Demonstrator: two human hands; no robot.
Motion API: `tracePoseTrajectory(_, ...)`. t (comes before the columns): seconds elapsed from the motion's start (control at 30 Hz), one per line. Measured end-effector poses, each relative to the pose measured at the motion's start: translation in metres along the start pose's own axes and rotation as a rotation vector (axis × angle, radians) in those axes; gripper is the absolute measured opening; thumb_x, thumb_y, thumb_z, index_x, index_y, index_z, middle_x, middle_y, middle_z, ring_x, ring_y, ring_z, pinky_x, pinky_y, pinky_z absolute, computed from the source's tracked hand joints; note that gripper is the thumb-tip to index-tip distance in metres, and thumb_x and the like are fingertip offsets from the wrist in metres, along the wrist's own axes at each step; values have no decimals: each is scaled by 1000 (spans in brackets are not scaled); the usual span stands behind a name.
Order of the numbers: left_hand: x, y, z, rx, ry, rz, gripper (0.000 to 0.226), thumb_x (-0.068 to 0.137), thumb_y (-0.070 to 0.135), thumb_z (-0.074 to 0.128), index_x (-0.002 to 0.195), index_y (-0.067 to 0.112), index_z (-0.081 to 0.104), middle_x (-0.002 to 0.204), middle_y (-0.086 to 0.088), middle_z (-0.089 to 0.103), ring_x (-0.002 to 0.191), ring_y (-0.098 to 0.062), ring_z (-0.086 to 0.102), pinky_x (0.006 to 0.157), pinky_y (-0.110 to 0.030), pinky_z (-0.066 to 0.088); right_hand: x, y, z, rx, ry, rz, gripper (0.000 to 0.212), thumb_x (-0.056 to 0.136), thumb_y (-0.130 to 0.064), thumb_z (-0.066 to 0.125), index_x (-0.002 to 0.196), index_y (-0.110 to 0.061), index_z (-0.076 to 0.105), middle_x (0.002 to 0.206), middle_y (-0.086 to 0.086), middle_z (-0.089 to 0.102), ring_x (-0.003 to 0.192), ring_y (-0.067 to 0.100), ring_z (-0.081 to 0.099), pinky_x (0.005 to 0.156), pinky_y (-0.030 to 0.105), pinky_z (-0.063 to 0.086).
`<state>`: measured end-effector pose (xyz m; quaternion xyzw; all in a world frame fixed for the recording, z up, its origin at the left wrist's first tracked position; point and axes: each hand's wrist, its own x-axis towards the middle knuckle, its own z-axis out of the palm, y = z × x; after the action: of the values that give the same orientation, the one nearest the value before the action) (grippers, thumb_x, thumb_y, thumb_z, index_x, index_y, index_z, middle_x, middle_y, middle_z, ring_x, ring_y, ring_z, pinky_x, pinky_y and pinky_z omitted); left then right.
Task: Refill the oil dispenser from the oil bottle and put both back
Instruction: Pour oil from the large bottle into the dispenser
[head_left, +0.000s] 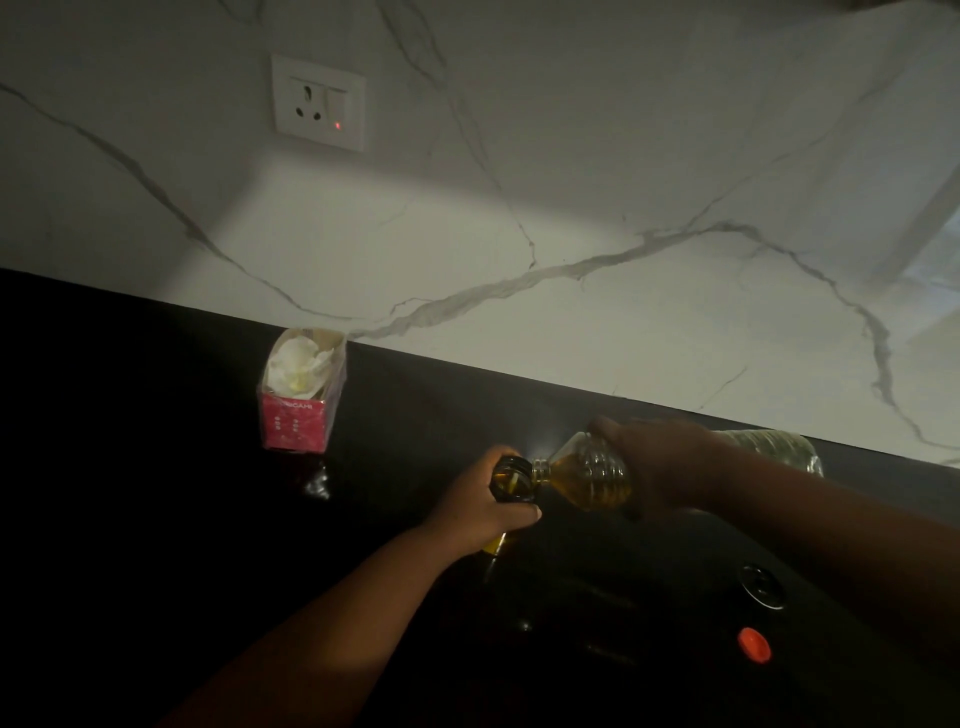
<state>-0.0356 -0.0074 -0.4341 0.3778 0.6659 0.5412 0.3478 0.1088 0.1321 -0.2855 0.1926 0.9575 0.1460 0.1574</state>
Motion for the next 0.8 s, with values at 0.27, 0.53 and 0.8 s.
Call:
tracePoseTrajectory(0.27,-1,1,0,18,7,1,61,68,25,83,115,43,50,108,1,63,100,-19,65,89,-43,56,-1,0,-1,9,2,-8,96,60,-46,81,137,-26,27,123,3,60,109,23,61,86,34,51)
tracePoseTrajectory(0.53,-3,4,-1,19,3,2,56,67,26,83,102,54,50,108,0,65,100,-19,66,91,-45,56,-1,-1,-1,8,11,5,95,59,-45,81,136,-27,28,121,2,61,105,23,62,81,32,49)
tracePoseTrajectory(0.8,-4,5,-1,20,5,6,55,68,24,83,101,54,50,106,1,65,99,-18,66,90,-45,56,-2,-2,-1,10,16,2,92,59,-46,81,133,-27,30,119,2,61,103,23,62,82,35,53)
